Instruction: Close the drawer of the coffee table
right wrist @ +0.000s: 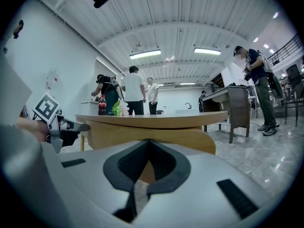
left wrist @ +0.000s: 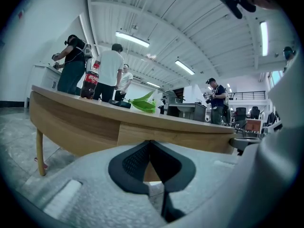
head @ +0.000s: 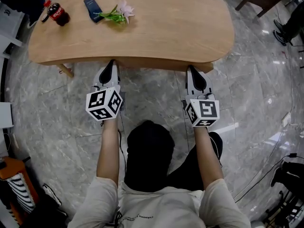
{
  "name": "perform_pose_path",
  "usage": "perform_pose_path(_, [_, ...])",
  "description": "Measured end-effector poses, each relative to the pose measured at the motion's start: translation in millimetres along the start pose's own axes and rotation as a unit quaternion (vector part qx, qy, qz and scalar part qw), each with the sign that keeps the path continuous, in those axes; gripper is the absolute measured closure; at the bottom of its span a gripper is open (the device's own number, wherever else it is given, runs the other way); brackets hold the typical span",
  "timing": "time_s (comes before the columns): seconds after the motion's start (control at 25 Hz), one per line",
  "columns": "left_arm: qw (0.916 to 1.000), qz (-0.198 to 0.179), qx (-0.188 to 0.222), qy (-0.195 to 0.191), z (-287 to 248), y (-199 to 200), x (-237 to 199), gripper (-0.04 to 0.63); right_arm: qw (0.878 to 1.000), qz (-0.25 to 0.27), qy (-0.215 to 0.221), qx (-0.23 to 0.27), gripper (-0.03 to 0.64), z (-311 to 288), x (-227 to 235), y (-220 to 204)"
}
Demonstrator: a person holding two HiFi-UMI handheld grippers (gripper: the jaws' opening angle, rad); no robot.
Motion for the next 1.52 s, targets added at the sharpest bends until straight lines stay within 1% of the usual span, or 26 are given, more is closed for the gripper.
perform_pose_path(0.12, [1.0,0.006,0.004,-0.006,-4.0,0.1,-0.4,0.586,1.0,0.001,-0.002,0.004,0.601,-2.4,2.5,0.5])
perform_pose_path(0.28, [1.0,-0.002,0.002,-0.007,-10.0,1.5,-0.6,0.586,1.0,-0.004,-0.006,0.009,0.601,-7.5,4.7,-0.2])
perform_pose_path(0.56, [0.9999,0.0,0.012,-0.005,-19.7,2.3,0.6,0.586,1.0,0.011,-0.003,0.01,0.601,-16.0,11.9,1.4])
perform_pose_path(0.8, [0.9998,-0.005,0.01,-0.014,-28.1,3.8,-0.5,0.586,1.0,0.006,-0.015,0.016,0.6,-22.4,14.5,0.5])
perform_pose_path(1.08, [0.9998,-0.002,0.017,-0.012,-29.1,3.6,0.5,0.586,1.0,0.006,-0.012,0.018,0.601,-23.2,16.0,1.6])
perform_pose_path(1.32, [0.9992,-0.034,0.016,-0.015,-19.8,10.3,0.6,0.586,1.0,0.001,-0.011,0.007,0.6,-15.6,16.1,-3.9])
perform_pose_path(1.44, [0.9993,-0.035,0.011,-0.009,-8.4,9.7,-1.0,0.586,1.0,-0.003,-0.01,0.0,0.6,-6.7,15.1,-8.4])
perform_pose_path(1.52, [0.999,-0.042,0.009,-0.008,0.3,9.4,-1.2,0.586,1.0,-0.006,-0.008,-0.002,0.6,-1.8,13.5,-11.1])
Point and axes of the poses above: the fingertips, and each gripper's own axes: z backward along the fingers, x to its right, y out of its top, the point moved 10 cm from there along z, backward along the fingers, and after that the axes turned 13 degrees about y, right-handed, at the moved point
